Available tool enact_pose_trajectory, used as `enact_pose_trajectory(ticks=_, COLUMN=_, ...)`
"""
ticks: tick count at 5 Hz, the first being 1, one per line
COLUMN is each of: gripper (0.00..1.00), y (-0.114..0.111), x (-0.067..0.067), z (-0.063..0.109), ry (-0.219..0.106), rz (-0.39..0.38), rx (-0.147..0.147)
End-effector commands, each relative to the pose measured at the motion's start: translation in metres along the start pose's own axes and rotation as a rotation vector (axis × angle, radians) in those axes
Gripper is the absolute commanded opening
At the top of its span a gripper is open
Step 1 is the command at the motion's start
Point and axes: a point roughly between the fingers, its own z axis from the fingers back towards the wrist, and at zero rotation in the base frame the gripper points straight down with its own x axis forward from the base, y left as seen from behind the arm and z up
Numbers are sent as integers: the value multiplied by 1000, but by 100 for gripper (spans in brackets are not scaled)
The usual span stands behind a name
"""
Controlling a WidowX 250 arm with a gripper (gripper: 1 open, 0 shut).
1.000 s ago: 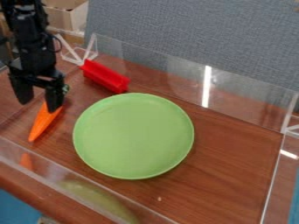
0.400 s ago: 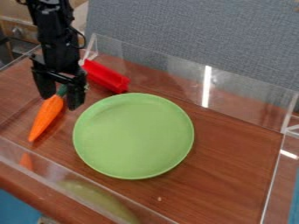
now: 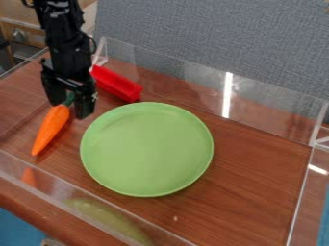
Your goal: Put the carrot on the right side
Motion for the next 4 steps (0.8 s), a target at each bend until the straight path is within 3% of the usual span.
enact_pose_trajectory(ticks=1, gripper=100, y=7, x=8, z=17, ry=-39, rz=11, rx=28)
enact_pose_trajectory(ticks=3, gripper=100, y=18, x=4, z=22, ry=-37, rz=42, rx=13)
enact_pose_trajectory(ticks=4, gripper=100, y=17, x=3, z=8, ry=-36, rz=77, rx=-2)
